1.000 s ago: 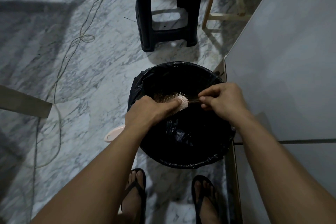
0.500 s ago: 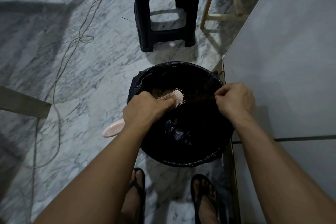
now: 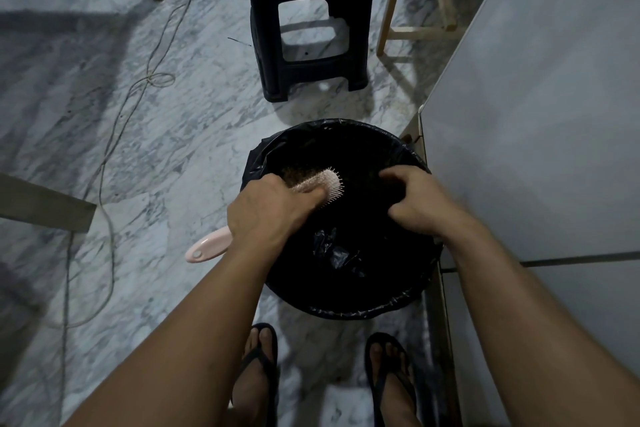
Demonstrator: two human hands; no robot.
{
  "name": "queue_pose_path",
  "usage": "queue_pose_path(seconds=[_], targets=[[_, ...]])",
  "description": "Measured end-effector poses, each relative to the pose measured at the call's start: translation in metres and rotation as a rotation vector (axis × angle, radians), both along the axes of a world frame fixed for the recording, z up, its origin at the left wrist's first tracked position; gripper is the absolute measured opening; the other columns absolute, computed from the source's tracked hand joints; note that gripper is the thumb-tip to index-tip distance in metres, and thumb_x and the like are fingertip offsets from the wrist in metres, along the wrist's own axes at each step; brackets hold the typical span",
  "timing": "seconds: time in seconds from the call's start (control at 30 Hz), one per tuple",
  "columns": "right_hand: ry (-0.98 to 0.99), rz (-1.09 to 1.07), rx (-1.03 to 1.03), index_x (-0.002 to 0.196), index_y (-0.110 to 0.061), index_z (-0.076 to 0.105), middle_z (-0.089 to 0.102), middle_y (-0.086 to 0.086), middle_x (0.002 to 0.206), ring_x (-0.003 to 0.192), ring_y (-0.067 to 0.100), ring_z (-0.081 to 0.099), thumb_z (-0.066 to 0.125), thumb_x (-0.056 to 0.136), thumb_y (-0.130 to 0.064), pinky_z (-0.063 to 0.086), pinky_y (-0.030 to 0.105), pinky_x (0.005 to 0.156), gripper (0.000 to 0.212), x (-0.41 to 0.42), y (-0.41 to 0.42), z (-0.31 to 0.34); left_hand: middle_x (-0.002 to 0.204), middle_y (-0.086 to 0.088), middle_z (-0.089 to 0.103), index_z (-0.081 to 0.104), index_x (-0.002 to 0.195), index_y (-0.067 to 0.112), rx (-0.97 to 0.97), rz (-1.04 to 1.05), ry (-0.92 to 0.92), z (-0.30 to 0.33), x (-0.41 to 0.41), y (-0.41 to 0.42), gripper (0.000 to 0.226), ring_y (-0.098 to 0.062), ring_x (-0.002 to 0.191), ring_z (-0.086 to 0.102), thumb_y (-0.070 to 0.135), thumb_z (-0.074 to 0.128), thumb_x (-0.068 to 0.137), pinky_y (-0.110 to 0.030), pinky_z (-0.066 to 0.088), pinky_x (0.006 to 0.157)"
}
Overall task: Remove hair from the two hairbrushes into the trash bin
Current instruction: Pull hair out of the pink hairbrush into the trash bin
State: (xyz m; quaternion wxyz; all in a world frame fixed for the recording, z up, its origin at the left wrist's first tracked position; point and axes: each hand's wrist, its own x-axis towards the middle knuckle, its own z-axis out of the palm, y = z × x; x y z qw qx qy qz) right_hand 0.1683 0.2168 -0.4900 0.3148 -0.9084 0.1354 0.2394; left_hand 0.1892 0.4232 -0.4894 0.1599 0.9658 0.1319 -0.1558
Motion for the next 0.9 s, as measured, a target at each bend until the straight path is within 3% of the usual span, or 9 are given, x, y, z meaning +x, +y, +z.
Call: queue_pose_path(seconds=[0.1,0.17,0.23,0.3,0.37,0.5,0.63,0.73,0.9], targets=[[-0.024,-0.025,0.281,0.147,-0.024,0.038,0.044,-0.003,0.144,0.109,0.011,0.061,0.056,0.074,0.007,0.043,0.001,0.07,0.082,0.004,0.011,0.004,0.084,-0.006,0.068,0.067,0.084,0.013,0.014,-0.039,-0.035,0.003,0.001,-0.006,0.071,-0.031,0.082,0.064,0.079,0.053,0.063,-0.034,0.043,0.066],[0.021,-0.041,0.469,0.153,-0.022,0.025,0.037,-0.003,0.153,0.126,0.009,0.052,0.06,0.079,0.006,0.043,0.012,0.094,0.087,0.003,0.021,0.002,0.086,-0.007,0.069,0.068,0.086,0.014,0.031,-0.062,-0.053,0.006,0.001,-0.01,0.072,-0.031,0.084,0.066,0.08,0.052,0.063,-0.034,0.044,0.066],[0.002,0.034,0.461,0.154,-0.025,0.016,0.024,0.001,0.161,0.147,0.013,0.024,0.068,0.081,-0.013,0.025,0.034,0.119,0.091,0.002,0.028,-0.008,0.086,-0.007,0.07,0.068,0.085,0.014,0.034,-0.083,-0.066,0.01,0.0,-0.013,0.071,-0.031,0.084,0.066,0.08,0.051,0.063,-0.033,0.044,0.065],[-0.03,0.1,0.329,0.152,-0.035,0.016,0.024,0.005,0.161,0.149,0.02,0.019,0.067,0.073,-0.042,0.019,0.048,0.121,0.094,0.001,0.029,-0.018,0.083,-0.005,0.069,0.068,0.084,0.015,0.031,-0.1,-0.075,0.013,-0.001,-0.015,0.069,-0.029,0.081,0.066,0.079,0.052,0.062,-0.033,0.044,0.064],[-0.052,0.066,0.25,0.15,-0.035,0.021,0.036,0.005,0.155,0.145,0.024,0.029,0.065,0.073,-0.047,0.022,0.052,0.118,0.09,0.002,0.029,-0.019,0.08,-0.004,0.068,0.067,0.081,0.016,0.027,-0.105,-0.07,0.015,-0.002,-0.016,0.068,-0.028,0.078,0.065,0.08,0.052,0.061,-0.032,0.043,0.063],[-0.034,0.069,0.259,0.146,-0.015,0.036,0.065,0.011,0.121,0.111,0.022,0.062,0.071,0.084,-0.03,0.047,0.039,0.1,0.072,0.004,0.021,-0.01,0.078,-0.003,0.068,0.067,0.079,0.017,-0.007,-0.104,-0.043,0.016,-0.001,-0.017,0.071,-0.027,0.078,0.065,0.082,0.052,0.058,-0.032,0.043,0.063],[0.003,0.138,0.317,0.096,-0.015,0.068,0.071,-0.001,0.072,0.052,0.002,0.059,0.059,0.094,-0.025,0.044,0.021,0.054,0.013,0.001,0.019,-0.003,0.076,-0.003,0.067,0.065,0.073,0.017,-0.036,-0.099,-0.04,0.016,-0.001,-0.016,0.068,-0.027,0.076,0.064,0.082,0.053,0.061,-0.032,0.042,0.063],[0.004,0.153,0.266,0.078,-0.021,0.071,0.056,-0.007,0.055,0.037,-0.001,0.043,0.052,0.097,-0.024,0.035,0.012,0.044,0.027,0.002,0.013,-0.002,0.082,-0.004,0.067,0.067,0.081,0.016,-0.001,-0.072,-0.06,0.016,0.001,-0.011,0.071,-0.028,0.08,0.063,0.082,0.051,0.063,-0.033,0.042,0.065],[0.01,0.099,0.348,0.065,-0.021,0.055,0.045,-0.013,0.042,0.042,0.001,0.036,0.043,0.1,-0.027,0.031,0.022,0.053,0.037,0.004,0.0,-0.006,0.08,-0.004,0.063,0.068,0.084,0.014,-0.021,0.03,-0.047,0.018,0.007,0.003,0.069,-0.028,0.075,0.057,0.079,0.055,0.066,-0.033,0.039,0.066]])
